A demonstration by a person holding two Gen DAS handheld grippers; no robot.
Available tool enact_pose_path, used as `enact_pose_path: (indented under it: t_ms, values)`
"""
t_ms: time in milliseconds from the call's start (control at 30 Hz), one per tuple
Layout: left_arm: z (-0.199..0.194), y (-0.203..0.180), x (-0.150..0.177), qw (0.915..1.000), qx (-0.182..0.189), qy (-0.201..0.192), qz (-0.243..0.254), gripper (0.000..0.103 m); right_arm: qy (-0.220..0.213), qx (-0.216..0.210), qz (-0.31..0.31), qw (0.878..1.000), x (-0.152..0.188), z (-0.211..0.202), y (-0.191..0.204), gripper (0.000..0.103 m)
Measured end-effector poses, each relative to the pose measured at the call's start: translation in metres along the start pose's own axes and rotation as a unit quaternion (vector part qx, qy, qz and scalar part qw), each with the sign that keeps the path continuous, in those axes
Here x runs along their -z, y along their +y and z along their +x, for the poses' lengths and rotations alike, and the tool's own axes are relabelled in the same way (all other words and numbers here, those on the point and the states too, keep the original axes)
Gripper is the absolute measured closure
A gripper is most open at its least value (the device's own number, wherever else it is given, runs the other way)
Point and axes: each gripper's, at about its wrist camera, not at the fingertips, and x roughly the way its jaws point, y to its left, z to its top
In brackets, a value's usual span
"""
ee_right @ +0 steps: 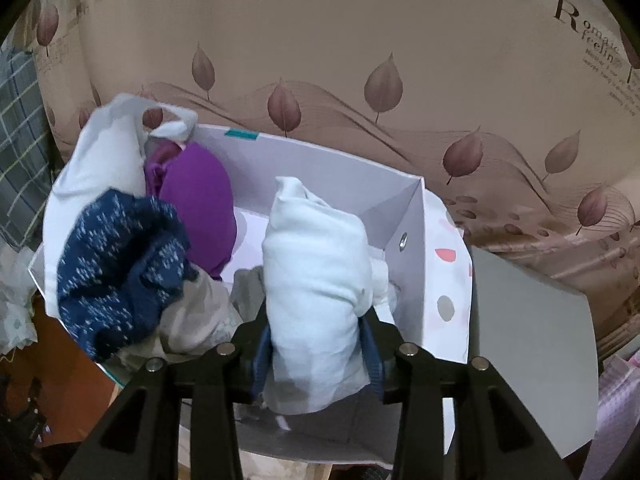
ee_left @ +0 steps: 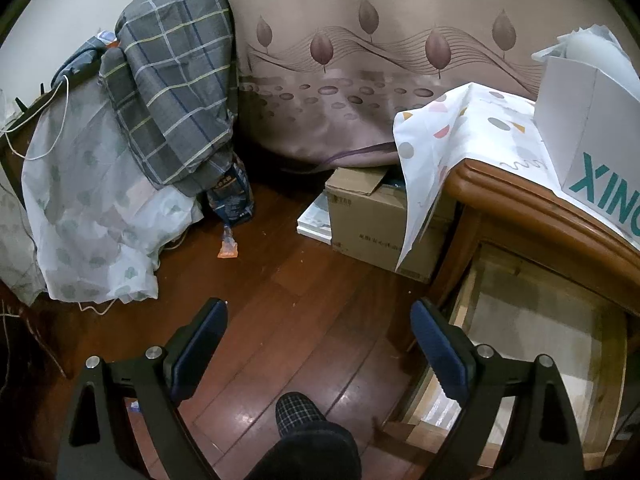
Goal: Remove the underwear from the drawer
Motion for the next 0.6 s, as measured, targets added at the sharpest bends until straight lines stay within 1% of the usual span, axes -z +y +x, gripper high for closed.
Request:
enact_pose_path:
  t_ms: [67,100,133,167,300,367,400,433,467,600]
  values:
    - [0.0,0.0,0.0,1.0,0.0,0.0,-0.001,0.011,0.004,0.005,-0.002,1.0,0.003,0.004,0.002,0.061]
    - [0.0,0.0,0.0,1.0,0.0,0.001,-0.002,0.011,0.004,0.01,-0.003,1.0,0.004,0.006,0.004,0.058]
    - [0.001,0.0,0.0,1.0,0.0,0.002,-0.002,0.011,0.003,0.016,-0.002,1.0,0.005,0.007,0.005,0.052]
    - [0.0,0.0,0.0,1.0,0.0,0.002,-0.001,0.011,0.003,0.019,0.001,1.0,0.006,0.009,0.006,0.05]
    - [0.0,0.0,0.0,1.0,0.0,0.002,0.0,0.011,0.006,0.016,0.028,0.999,0.01,0.012,0.003,0.039]
    - [0.0,0.0,0.0,1.0,0.0,0.002,-0.002,0.011,0.004,0.014,0.035,0.999,0.011,0.01,0.002,0.037]
    - [0.0,-0.001,0.0,1.0,0.001,0.002,-0.002,0.011,0.004,0.013,0.037,0.999,0.01,0.009,0.001,0.033]
    - [0.001,-0.001,0.0,1.0,0.0,0.002,-0.001,0.011,0.002,0.014,0.037,0.999,0.009,0.006,0.001,0.027]
    - [0.001,-0.001,0.0,1.0,0.0,0.002,0.0,0.011,-0.002,0.015,0.037,0.999,0.008,0.005,0.0,0.025]
    - [0.002,-0.004,0.002,1.0,0.001,0.001,0.004,0.011,-0.029,0.02,0.037,0.999,0.0,-0.015,-0.006,0.024]
